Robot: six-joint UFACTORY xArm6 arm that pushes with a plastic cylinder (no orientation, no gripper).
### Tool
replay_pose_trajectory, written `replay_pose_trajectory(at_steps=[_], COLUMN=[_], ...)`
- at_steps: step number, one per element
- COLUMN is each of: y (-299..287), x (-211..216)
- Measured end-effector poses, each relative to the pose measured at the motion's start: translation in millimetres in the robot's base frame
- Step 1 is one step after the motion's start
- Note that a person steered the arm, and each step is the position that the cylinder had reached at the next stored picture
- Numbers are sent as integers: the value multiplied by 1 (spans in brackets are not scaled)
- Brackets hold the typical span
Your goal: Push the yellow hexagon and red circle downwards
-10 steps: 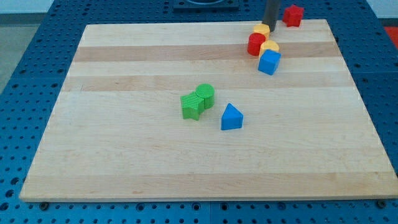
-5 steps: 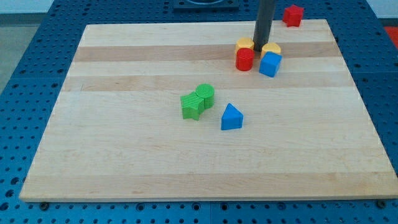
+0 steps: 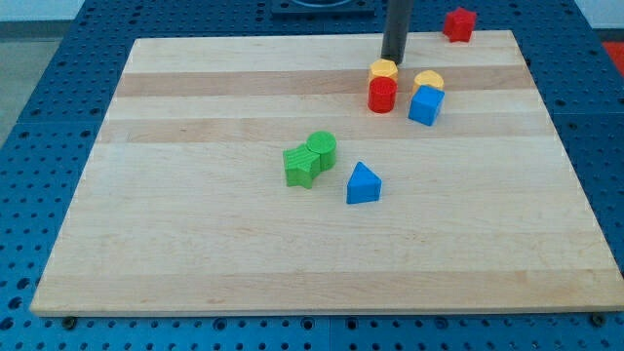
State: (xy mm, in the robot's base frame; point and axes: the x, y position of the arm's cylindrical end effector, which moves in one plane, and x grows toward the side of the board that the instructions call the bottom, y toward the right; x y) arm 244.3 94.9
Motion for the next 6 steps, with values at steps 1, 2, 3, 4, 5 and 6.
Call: replay_pose_trajectory(at_steps=[1, 2, 3, 4, 5, 6], y=[-13, -13, -13, -13, -13, -13], x=[-11, 7, 41, 81, 109, 127])
